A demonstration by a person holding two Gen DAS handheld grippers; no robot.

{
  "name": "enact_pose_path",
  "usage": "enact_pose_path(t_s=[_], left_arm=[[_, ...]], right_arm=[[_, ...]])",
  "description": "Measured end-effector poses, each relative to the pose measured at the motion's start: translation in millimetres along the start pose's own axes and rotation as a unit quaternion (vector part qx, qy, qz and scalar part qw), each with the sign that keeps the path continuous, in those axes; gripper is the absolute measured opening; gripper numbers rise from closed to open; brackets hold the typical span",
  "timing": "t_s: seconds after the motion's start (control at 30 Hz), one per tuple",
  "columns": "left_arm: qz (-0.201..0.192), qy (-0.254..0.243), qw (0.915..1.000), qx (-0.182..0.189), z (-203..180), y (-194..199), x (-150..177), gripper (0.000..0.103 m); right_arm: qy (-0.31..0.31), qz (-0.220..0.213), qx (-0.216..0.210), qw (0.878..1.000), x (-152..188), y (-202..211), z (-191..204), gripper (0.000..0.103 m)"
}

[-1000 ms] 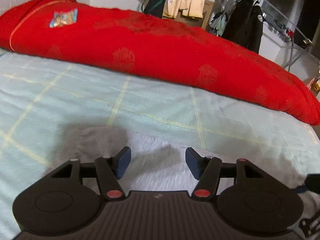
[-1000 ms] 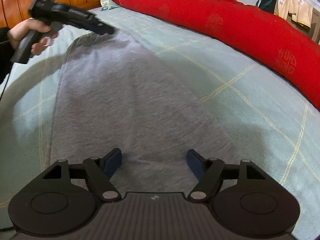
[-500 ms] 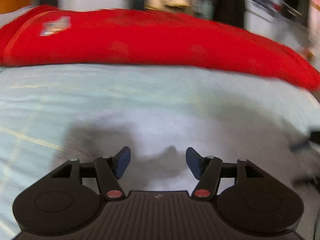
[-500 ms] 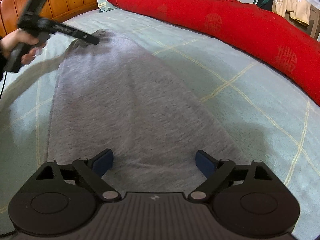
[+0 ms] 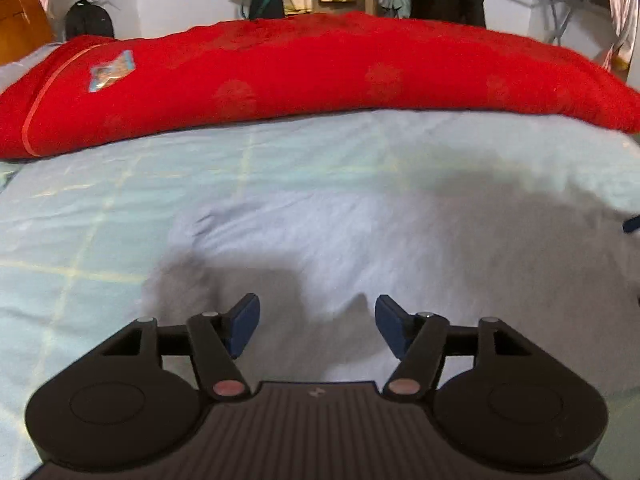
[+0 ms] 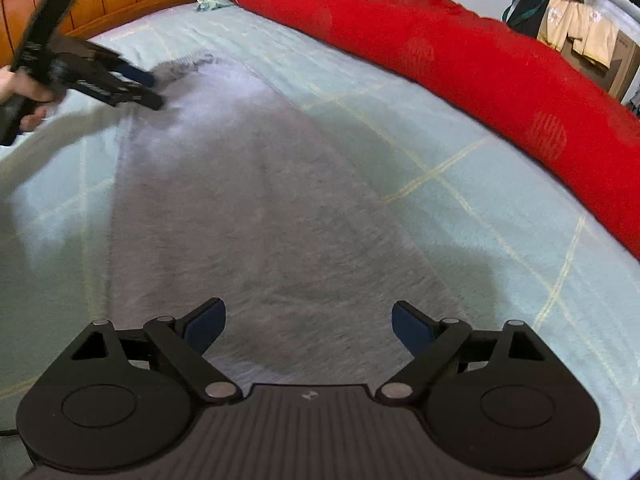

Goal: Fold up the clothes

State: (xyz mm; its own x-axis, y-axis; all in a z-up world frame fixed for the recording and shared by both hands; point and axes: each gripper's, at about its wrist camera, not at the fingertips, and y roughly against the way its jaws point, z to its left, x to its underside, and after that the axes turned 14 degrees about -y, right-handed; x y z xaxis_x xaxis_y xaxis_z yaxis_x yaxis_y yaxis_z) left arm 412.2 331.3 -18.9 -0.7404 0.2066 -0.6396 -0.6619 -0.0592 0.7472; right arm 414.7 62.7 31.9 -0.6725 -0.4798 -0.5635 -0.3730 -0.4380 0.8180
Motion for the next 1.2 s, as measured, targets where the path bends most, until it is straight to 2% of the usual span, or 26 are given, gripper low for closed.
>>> enact_pose_path(t_s=[0.03, 0.1, 0.17, 0.3, 0.43, 0.63, 0.7, 0.83, 0.9, 1.03, 1.1, 1.2], left_arm=[[-0.001, 0.002, 1.0, 0.006, -2.5, -6.3, -2.5, 0.066], [0.033, 0.006, 0.9994, -0.005, -3.7, -23.7, 3.9, 0.068], [0.015, 0.01, 0.9998, -0.006, 0.3, -20.0, 13.5, 0.068], [0.037, 0.025, 0.9983, -0.039, 6.4, 5.9, 24.4, 0.067], [0.031, -0.016, 0.998, -0.053, -11.0, 25.0, 21.6, 0.066], [-0.031, -0.038, 0.9981, 0.038, -55.3, 51.7, 2.6, 0.068], [-0.054, -0.039, 0.9947, 0.078, -73.4, 53.1, -3.3, 0.068], [-0.08, -0.05, 0.9842, 0.15, -111.5, 47.1, -9.8, 0.068], [-0.06, -0.053, 0.9828, 0.167, -125.0, 35.7, -8.2, 0.068], [-0.008, -0.045, 0.983, 0.178, -139.8, 27.3, 11.7, 0.068], [-0.008, -0.053, 0.9849, 0.164, -139.9, 36.7, 22.6, 0.068], [-0.007, -0.034, 0.9888, 0.145, -132.7, 60.9, 29.0, 0.068]], right_arm=[[-0.003, -0.002, -0.003, 1.0, 0.0, 5.4, 2.0, 0.093], [-0.009, -0.006, -0.008, 1.0, 0.8, 15.6, 6.2, 0.093], [-0.016, -0.007, -0.005, 1.0, 3.8, 25.5, 9.8, 0.093], [-0.053, 0.014, -0.015, 0.998, 18.0, 38.6, 10.4, 0.094], [-0.094, 0.027, -0.048, 0.994, 31.9, 34.4, 19.9, 0.094], [-0.105, 0.028, -0.08, 0.991, 46.2, 16.5, 57.4, 0.096], [-0.111, 0.04, -0.091, 0.989, 50.0, 11.8, 66.2, 0.103], [-0.15, 0.032, -0.102, 0.983, 53.3, 25.3, 67.9, 0.103], [-0.174, 0.017, -0.098, 0.98, 57.1, 40.8, 65.8, 0.103], [-0.19, -0.019, -0.074, 0.979, 69.5, 82.8, 59.6, 0.103], [-0.201, -0.037, -0.06, 0.977, 77.6, 104.6, 54.7, 0.103], [-0.218, -0.066, -0.037, 0.973, 92.4, 134.7, 44.4, 0.103]])
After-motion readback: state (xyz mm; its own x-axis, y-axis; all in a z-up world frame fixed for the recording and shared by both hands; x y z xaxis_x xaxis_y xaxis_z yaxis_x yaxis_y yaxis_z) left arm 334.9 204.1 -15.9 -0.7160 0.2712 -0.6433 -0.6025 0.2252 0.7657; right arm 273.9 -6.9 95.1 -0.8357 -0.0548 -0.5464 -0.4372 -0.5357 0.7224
